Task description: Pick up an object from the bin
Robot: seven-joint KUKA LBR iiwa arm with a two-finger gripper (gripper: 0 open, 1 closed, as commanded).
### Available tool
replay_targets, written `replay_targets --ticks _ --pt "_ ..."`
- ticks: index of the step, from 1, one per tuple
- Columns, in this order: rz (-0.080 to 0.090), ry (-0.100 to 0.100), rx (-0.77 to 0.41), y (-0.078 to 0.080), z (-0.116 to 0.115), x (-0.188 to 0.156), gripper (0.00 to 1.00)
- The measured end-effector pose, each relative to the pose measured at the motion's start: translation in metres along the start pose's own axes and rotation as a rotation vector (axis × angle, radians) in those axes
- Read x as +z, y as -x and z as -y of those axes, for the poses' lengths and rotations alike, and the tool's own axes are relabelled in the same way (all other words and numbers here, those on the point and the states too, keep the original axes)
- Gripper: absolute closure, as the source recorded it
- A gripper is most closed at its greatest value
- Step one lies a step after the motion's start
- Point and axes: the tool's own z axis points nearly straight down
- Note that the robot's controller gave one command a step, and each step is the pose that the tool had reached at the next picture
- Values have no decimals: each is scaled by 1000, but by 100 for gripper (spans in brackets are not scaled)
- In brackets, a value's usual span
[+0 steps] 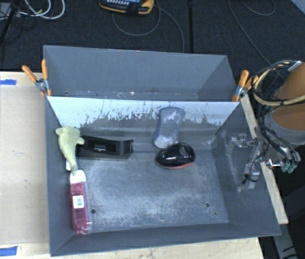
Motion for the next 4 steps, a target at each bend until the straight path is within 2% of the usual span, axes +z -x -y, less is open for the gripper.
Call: replay_targets --ticks 1,2,3,4 --pt "8 -2 -3 2 -1 -4 0" --pt "14 -4 -3 27 -6 36 0" --pt "9 -1 38 33 -20 99 0" --pt "10 -2 31 64 -18 135 0"
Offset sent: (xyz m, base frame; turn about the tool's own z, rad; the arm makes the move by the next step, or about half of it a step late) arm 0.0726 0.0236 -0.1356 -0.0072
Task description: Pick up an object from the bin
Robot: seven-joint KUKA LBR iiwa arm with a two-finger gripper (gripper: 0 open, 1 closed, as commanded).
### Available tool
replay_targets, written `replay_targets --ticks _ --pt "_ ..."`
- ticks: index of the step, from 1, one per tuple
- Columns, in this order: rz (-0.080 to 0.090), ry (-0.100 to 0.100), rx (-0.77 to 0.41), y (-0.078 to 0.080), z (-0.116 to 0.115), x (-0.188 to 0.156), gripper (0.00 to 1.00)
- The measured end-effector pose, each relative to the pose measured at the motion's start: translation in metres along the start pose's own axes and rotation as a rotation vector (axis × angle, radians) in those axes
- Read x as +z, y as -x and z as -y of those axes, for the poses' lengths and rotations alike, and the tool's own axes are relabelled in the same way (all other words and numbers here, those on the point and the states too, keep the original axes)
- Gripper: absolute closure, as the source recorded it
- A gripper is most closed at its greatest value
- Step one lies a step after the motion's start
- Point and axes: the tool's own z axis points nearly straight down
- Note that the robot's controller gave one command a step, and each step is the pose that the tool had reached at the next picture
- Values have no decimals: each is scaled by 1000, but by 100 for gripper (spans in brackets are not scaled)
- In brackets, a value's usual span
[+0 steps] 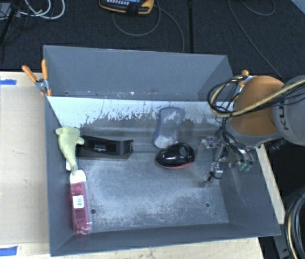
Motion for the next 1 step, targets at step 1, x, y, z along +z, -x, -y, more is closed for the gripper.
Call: replay_targets --ticks 1 --pt "1 0 66 8 -24 9 0"
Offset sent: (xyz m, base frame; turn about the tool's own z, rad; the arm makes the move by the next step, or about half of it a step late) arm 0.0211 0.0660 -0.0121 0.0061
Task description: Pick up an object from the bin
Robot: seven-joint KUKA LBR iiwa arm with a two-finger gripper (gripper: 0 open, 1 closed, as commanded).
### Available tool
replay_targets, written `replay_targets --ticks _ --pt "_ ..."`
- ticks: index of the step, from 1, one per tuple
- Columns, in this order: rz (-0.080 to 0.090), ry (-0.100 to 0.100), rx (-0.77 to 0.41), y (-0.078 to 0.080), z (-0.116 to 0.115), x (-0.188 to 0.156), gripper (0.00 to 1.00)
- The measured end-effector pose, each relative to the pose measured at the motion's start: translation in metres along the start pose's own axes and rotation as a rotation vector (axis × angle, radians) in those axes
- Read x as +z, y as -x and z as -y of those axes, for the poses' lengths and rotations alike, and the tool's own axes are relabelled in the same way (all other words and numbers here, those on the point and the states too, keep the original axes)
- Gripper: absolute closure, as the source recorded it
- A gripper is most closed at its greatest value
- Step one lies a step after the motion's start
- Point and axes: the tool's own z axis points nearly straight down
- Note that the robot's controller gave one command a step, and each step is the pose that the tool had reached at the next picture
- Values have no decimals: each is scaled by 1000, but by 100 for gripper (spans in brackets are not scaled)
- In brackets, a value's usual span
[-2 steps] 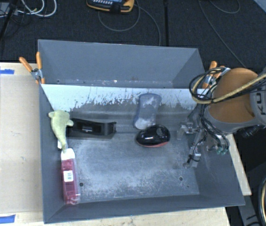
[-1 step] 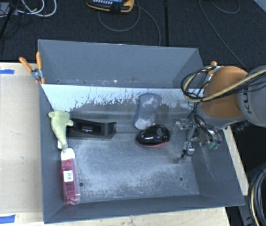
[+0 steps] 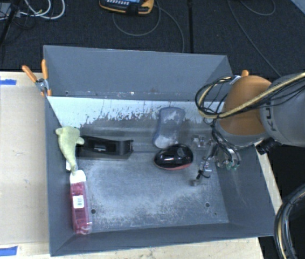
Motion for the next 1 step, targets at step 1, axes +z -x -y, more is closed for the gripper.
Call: replay_targets --ticks 1 --pt "0 0 -22 5 -30 2 0"
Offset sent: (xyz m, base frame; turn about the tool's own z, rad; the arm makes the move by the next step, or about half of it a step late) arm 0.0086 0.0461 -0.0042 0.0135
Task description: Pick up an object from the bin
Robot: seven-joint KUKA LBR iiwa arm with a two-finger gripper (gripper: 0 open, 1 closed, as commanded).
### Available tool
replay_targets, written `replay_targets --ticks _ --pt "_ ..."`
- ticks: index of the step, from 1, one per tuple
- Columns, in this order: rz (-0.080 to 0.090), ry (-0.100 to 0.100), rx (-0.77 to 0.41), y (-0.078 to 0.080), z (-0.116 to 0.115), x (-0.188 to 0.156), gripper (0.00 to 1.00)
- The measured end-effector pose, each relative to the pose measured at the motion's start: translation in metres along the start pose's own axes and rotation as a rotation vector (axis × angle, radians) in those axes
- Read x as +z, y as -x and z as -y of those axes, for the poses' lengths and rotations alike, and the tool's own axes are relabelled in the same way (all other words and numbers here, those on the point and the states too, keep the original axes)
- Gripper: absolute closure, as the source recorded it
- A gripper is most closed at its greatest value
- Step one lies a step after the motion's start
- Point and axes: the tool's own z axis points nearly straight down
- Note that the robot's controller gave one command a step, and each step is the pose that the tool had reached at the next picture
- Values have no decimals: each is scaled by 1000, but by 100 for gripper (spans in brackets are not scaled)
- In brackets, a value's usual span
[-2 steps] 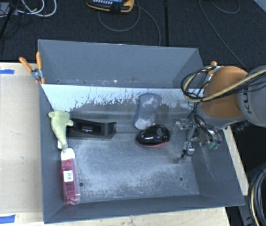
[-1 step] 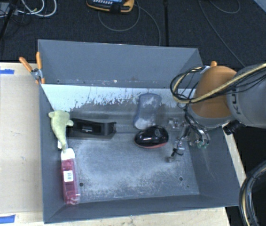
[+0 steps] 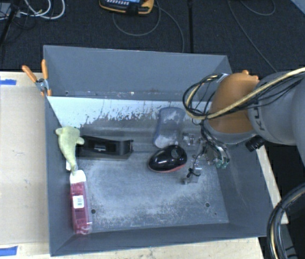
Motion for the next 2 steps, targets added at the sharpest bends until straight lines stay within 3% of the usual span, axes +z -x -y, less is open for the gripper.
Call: replay_targets --ticks 1,2 --pt "0 1 23 0 -14 1 0" --pt "1 0 -108 12 -41 2 100"
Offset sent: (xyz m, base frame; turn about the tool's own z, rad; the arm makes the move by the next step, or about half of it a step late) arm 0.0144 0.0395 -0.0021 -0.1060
